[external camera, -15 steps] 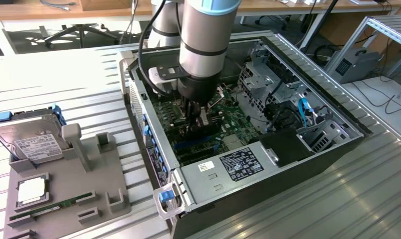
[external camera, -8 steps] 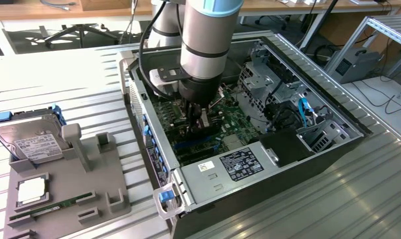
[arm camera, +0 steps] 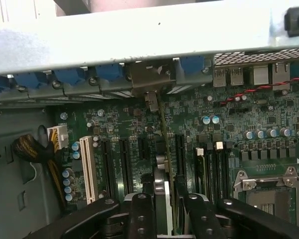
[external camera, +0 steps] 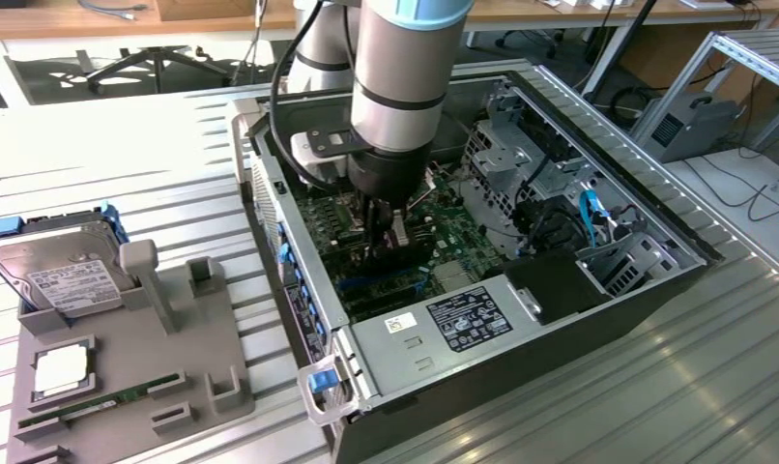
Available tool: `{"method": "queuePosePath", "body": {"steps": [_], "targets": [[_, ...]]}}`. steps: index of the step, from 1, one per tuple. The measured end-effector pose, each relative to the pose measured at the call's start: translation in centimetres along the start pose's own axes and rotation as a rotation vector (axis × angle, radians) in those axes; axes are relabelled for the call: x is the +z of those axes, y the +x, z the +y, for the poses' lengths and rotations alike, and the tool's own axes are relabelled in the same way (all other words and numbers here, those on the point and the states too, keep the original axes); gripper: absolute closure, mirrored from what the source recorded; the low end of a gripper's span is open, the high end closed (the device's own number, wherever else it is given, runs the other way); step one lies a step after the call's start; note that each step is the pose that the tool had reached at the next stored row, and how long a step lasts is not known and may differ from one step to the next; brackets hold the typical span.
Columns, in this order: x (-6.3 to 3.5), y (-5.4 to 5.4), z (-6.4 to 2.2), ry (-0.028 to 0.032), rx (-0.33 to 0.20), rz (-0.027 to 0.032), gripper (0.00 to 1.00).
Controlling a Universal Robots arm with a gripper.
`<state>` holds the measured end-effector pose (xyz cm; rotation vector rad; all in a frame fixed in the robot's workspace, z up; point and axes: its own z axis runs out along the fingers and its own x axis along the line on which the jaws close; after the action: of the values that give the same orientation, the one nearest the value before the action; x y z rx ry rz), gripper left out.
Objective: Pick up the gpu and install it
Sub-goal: 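Insert the gpu into the slot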
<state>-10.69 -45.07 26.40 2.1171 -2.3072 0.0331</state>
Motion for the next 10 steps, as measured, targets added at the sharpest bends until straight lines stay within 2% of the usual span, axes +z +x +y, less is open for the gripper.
{"method": "queuePosePath", "body": {"steps": [10], "targets": [[-0.13, 0.00, 0.00, 0.0000, 0.000, -0.0003, 0.73]]}}
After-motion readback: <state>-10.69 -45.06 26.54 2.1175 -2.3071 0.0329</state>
